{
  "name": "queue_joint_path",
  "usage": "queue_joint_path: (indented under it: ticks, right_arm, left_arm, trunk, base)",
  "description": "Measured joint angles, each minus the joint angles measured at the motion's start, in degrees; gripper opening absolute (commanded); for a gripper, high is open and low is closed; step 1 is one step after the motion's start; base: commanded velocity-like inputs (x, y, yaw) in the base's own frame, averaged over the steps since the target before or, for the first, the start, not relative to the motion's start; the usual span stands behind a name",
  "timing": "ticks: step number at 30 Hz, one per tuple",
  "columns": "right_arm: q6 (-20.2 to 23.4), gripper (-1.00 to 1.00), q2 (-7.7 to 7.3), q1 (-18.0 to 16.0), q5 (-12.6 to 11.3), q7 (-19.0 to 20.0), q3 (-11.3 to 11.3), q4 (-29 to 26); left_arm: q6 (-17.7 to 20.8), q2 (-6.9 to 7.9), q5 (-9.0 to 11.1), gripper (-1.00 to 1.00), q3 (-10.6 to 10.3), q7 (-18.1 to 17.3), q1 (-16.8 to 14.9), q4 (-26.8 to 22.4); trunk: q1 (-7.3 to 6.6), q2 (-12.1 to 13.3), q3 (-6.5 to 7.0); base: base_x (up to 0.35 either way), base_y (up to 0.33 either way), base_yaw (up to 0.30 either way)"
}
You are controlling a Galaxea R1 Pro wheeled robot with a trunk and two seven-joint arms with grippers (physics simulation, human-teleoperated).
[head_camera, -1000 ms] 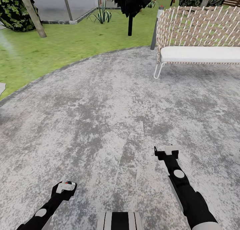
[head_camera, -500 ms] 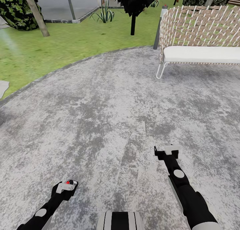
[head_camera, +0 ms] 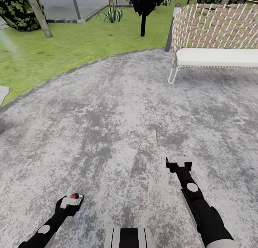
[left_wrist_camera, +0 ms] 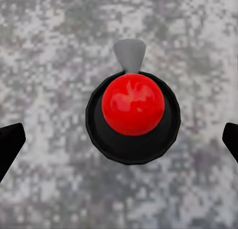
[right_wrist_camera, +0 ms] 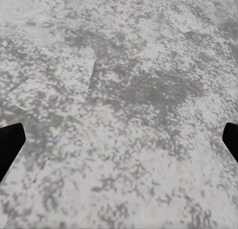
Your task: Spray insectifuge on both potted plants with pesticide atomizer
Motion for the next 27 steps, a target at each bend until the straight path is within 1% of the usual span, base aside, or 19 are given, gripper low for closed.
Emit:
queue_joint_path:
  ticks: [6, 12, 18, 19, 27]
  right_arm:
    - [0.0, 1.0, 0.0, 0.0, 0.0, 0.0, 0.0, 0.15]
    - [0.0, 1.0, 0.0, 0.0, 0.0, 0.0, 0.0, 0.23]
    - [0.0, 1.0, 0.0, 0.0, 0.0, 0.0, 0.0, 0.23]
    - [0.0, 1.0, 0.0, 0.0, 0.0, 0.0, 0.0, 0.25]
    - [0.0, 1.0, 0.0, 0.0, 0.0, 0.0, 0.0, 0.22]
  left_arm:
    - [0.0, -0.07, 0.0, 1.0, 0.0, 0.0, 0.0, 0.0]
    - [0.08, -0.08, 0.0, 1.0, 0.0, 0.0, 0.0, 0.0]
    - [0.01, -0.09, 0.0, 1.0, 0.0, 0.0, 0.0, 0.0]
    - [-0.01, -0.06, 0.0, -1.0, 0.0, 0.0, 0.0, 0.0]
    - [-0.02, -0.01, 0.08, -1.0, -0.11, -0.13, 0.0, -0.07]
  trunk:
    - [0.0, 0.0, -0.04]
    - [-0.01, 0.0, -0.04]
    - [0.0, 0.0, -0.04]
    - [0.0, 0.0, -0.04]
    - [0.0, 0.0, -0.04]
  base:
    - [0.001, 0.0, 0.0]
    - [0.091, 0.0, 0.0]
    - [0.019, 0.0, 0.0]
    - [0.002, 0.0, 0.0]
    - [0.0, 0.0, 0.0]
